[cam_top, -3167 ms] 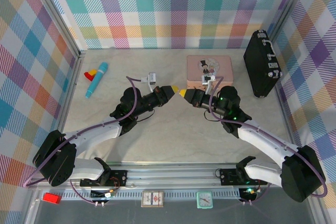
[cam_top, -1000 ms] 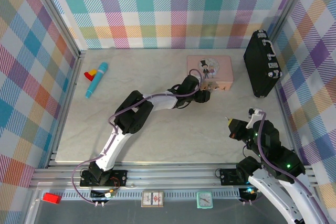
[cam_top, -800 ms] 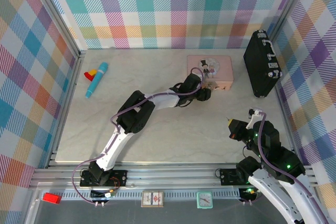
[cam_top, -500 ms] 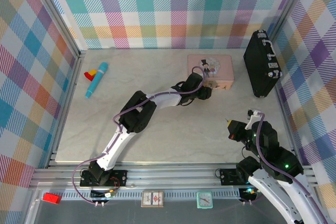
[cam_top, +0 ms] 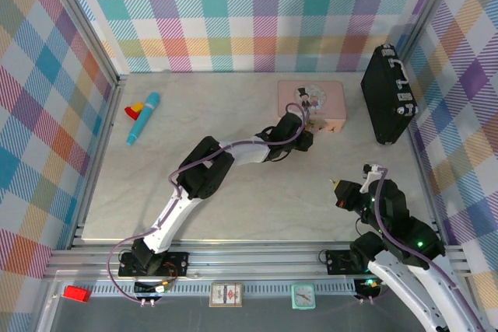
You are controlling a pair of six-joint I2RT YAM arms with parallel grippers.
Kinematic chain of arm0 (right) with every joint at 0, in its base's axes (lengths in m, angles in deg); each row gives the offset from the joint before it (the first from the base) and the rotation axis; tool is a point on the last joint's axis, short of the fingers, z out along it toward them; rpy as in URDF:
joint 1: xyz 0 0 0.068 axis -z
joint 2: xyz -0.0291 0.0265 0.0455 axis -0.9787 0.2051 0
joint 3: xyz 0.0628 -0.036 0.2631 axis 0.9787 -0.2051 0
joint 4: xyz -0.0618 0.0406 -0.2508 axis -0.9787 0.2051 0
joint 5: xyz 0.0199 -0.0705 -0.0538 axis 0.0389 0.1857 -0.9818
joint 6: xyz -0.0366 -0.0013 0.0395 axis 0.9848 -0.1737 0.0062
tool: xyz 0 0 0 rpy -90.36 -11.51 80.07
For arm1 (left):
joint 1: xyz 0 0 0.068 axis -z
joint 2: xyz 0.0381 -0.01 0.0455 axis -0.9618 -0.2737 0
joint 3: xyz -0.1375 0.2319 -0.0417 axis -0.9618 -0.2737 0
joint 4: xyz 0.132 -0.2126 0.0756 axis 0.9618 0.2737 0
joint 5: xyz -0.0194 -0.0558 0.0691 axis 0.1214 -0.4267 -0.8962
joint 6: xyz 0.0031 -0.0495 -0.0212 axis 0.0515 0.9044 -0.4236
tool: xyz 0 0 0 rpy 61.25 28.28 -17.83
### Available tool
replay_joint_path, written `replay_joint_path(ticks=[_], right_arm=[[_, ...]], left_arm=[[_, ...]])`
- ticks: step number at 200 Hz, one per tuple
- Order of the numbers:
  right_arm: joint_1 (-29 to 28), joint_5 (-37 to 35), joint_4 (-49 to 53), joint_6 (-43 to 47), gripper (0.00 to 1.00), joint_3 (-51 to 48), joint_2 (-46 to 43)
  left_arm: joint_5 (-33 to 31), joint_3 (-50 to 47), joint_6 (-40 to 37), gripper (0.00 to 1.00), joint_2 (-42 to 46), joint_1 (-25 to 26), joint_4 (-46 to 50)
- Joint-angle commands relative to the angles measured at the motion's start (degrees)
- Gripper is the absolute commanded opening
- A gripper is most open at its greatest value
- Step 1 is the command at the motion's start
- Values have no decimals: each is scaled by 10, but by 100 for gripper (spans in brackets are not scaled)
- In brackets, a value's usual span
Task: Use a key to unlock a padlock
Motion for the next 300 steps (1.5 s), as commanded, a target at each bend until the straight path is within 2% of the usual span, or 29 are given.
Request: replay_joint_path(ticks=[1, 67, 133, 189, 247, 269, 300], right_arm=[[4, 17, -26, -26, 0, -16, 4], [4, 38, -47, -58, 0, -38, 28], [5, 58, -88, -93, 0, -59, 74], [10, 124, -206, -152, 0, -88, 160], [22, 149, -335, -250, 0, -127, 226], [22, 153, -380, -271, 0, -129, 255], [22, 164, -441, -302, 0, -130, 304]], left_arm=[[-39, -40, 34, 12, 37, -7, -5], [-40, -109, 84, 2, 89, -11, -63], [-18, -182, 145, 0, 139, -31, -109], [-27, -279, 267, 0, 202, -59, -123], [-52, -361, 362, 0, 261, -65, -127], [-64, -414, 423, 0, 277, -66, -187], [-61, -440, 468, 0, 288, -65, -216]])
